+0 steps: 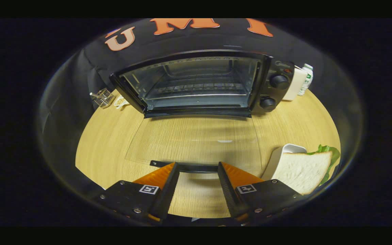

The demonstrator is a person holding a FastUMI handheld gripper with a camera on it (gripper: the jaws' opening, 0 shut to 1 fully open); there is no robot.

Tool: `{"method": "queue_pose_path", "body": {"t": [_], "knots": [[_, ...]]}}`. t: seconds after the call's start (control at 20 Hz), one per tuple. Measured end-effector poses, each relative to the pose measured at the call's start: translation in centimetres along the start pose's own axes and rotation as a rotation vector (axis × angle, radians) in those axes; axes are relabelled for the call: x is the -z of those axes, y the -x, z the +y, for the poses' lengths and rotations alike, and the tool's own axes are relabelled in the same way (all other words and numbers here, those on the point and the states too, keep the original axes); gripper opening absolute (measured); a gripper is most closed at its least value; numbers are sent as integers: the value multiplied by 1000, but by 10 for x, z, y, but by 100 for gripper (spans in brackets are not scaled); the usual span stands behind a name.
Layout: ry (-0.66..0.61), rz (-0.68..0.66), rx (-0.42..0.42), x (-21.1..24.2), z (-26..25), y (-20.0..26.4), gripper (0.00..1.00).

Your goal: Open the toaster oven, put the food inside, and close the toaster oven door.

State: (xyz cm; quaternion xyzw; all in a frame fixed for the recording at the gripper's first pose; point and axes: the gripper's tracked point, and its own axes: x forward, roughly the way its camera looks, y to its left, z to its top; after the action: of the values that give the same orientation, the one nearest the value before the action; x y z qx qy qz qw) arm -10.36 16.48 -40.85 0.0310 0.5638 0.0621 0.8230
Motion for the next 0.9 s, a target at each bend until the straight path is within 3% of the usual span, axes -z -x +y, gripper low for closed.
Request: {"method": "queue_pose_path", "body": {"t": [0.2, 0.55, 0.75, 0.9], "knots": [[10, -91, -5, -11, -21, 25, 71], [-116, -138, 78, -16, -91, 68, 99], [-170, -130, 169, -12, -142, 74, 99], [-215, -49, 163, 5, -156, 69, 99]]}}
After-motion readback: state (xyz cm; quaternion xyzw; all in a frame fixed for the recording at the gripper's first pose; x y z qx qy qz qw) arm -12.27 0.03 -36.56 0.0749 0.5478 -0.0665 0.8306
